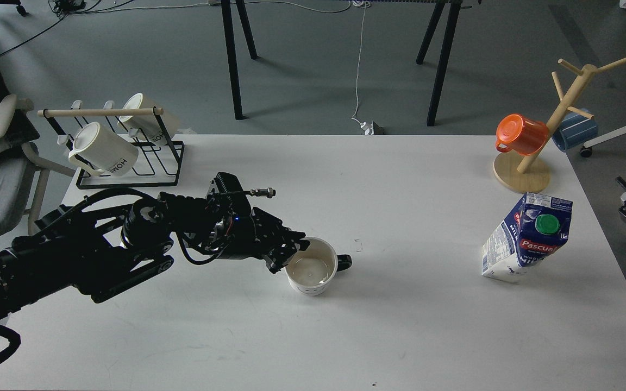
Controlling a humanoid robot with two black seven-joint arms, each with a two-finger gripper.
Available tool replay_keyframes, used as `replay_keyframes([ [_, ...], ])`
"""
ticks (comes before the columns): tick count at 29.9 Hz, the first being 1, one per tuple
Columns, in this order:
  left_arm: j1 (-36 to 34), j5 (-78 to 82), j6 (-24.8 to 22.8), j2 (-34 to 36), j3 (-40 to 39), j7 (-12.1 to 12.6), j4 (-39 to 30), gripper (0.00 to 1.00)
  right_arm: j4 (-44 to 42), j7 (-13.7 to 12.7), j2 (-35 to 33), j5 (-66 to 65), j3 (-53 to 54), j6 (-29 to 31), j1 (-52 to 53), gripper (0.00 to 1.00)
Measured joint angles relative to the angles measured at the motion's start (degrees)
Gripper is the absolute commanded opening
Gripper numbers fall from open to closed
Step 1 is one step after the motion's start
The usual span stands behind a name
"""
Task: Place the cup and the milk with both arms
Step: 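Release the mug and retract the left gripper toward the rack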
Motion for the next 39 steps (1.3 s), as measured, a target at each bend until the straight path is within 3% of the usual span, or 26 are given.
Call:
replay_keyframes([
  [4, 0.1, -1.0, 0.0, 0.6, -0.1, 0.0, -0.1, 0.64, 0.0, 0.0, 0.0, 0.0, 0.0, 0.0, 0.0, 0.99],
  [12, -0.4, -9.4, -1.7, 5.2, -0.7, 0.0, -4.6, 0.64, 0.0, -0.1, 0.0, 0.0, 0.0, 0.0, -0.1, 0.99],
  [16, -1.4, -19.6, -9.0, 10.6, -3.3, 0.0, -9.1, 0.65, 0.1, -0.1, 0.0, 0.1, 0.3, 0.0, -0.1, 0.99],
  [19, -1.7, -29.2, -17.0, 13.5, -9.4, 0.0, -9.7, 0.70, 0.2, -0.1, -0.1, 0.1, 0.6, 0.0, -0.1, 0.99],
  [22, -1.6, -39.8, -20.7, 17.1, -16.6, 0.0, -9.3, 0.71, 0.9, -0.1, -1.1, 0.1, 0.8, 0.0, -0.1, 0.99],
  [26, -1.3, -56.2, -21.3, 22.5, -22.4, 0.0, -6.8, 0.73, 3.1, 0.0, -2.3, 0.1, 0.8, 0.0, -0.1, 0.99],
  [33, 4.3, -93.5, -21.3, 29.2, -23.7, 0.0, 2.6, 0.78, 9.5, -0.8, -7.0, 1.2, 0.7, 0.0, -0.1, 0.99],
  [39, 13.6, -109.9, -21.3, 29.1, -24.0, 0.0, 7.1, 0.81, 10.4, -0.9, -7.5, 20.5, 1.5, 0.0, -5.6, 0.99],
])
